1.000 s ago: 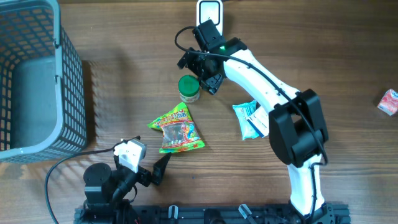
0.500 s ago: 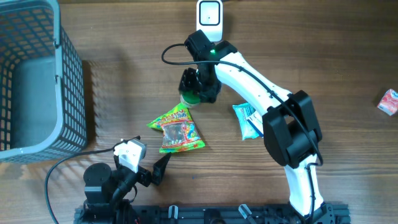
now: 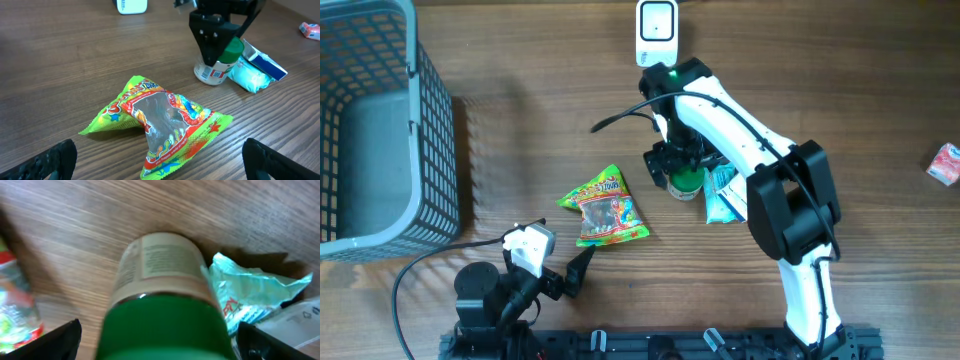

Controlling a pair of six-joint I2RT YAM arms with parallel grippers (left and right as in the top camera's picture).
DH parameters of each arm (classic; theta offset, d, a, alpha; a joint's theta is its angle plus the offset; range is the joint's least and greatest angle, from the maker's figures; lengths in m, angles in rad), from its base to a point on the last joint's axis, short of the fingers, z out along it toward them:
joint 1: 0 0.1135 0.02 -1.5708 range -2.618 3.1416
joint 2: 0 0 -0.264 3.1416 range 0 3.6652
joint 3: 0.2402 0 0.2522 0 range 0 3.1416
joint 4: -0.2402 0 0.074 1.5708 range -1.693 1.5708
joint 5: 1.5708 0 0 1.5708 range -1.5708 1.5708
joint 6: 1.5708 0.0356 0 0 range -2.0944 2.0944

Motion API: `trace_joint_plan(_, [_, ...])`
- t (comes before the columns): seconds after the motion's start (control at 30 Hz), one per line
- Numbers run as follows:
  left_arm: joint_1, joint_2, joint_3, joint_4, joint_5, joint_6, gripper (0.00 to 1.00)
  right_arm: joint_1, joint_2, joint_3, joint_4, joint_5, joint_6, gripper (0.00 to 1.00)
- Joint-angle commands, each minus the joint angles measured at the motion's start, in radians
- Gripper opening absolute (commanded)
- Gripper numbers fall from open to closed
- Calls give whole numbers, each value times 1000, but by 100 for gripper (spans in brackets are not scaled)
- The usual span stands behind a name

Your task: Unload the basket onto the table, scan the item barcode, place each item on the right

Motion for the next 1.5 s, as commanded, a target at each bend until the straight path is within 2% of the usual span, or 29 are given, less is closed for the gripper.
trace_joint_plan(0.0, [-4,-3,-3,3,0,-3,100,29,16,184,-99,-16,31,100])
trace_joint_plan(0.07, [-4,-3,-3,3,0,-3,100,32,5,297,-150,-26,147,100])
trace_joint_plan(0.13, [-4,-3,-3,3,1,-3,100,31,-43,317,-150,-69,236,100])
trace_joint_plan(0.23, [-4,-3,-3,3,1,-3,100,22,-106,317,-150,9,365,100])
trace_joint_plan(0.63, [-4,-3,-3,3,0,-3,100,11,-139,316,-150,61,569,100])
trace_joint_plan(0.73, [-3,-3,-3,3,1,-3,100,-55,-139,225,-150,-20,823,100])
trace_joint_plan(0.93, [-4,-3,-3,3,1,-3,100,-110,-139,42,-135,-138,1186,100])
trace_joint_plan(1.07, [-3,-3,-3,3,1,-3,100,-110,-139,3,-15,-193,1240,100])
trace_joint_plan(1.23, [-4,-3,-3,3,0,-3,100,-108,-137,-103,40,-235,1266,100])
trace_joint_plan(1.4, [-4,-3,-3,3,0,-3,100,-104,-137,-239,248,-227,1233,100])
trace_joint_plan(1.47, [-4,-3,-3,3,0,-3,100,-96,-137,-286,325,-162,1236,100])
